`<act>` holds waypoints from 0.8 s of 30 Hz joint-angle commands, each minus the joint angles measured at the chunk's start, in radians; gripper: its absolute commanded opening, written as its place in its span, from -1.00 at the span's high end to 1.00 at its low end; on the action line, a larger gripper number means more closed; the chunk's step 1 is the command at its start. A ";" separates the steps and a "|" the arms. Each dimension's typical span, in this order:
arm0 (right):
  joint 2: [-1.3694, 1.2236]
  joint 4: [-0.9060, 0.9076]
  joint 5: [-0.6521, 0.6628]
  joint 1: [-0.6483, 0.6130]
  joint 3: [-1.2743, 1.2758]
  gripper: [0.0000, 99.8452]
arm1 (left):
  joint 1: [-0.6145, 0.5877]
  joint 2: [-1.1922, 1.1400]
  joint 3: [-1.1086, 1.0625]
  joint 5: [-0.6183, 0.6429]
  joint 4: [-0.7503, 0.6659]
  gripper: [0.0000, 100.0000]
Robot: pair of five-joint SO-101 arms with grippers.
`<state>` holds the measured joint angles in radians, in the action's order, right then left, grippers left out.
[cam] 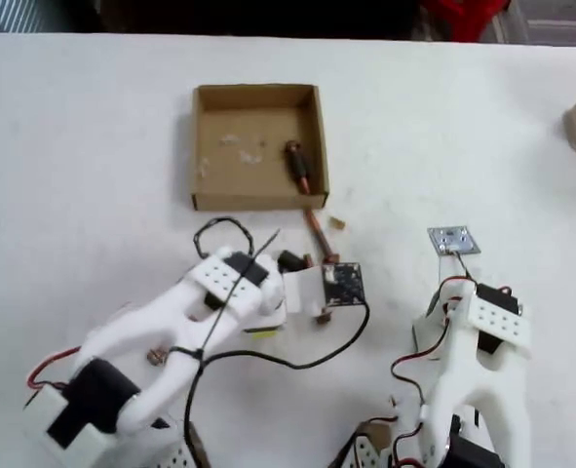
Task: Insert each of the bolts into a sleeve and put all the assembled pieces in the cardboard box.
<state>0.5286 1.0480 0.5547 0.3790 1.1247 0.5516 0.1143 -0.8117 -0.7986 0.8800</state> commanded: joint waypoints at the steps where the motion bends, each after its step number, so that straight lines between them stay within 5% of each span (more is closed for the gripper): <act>1: 0.025 -0.007 0.014 0.007 -0.006 0.96 | -0.008 -0.061 0.091 0.081 0.012 0.69; 6: 0.025 -0.007 0.014 0.007 -0.006 0.96 | -0.007 -0.119 0.149 0.106 0.054 0.71; 11: 0.024 -0.007 0.014 0.007 -0.006 0.96 | 0.012 -0.176 0.203 0.123 0.091 0.97; 18: 0.024 -0.007 0.014 0.008 -0.006 0.96 | -0.008 -0.191 0.203 0.299 0.114 0.96; 24: 0.024 -0.007 0.014 0.008 -0.006 0.96 | -0.070 -0.189 0.209 0.572 0.133 0.96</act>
<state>0.5286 1.0480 0.5547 0.3790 1.1247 0.5317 -0.0744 -0.6368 -0.3936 0.9889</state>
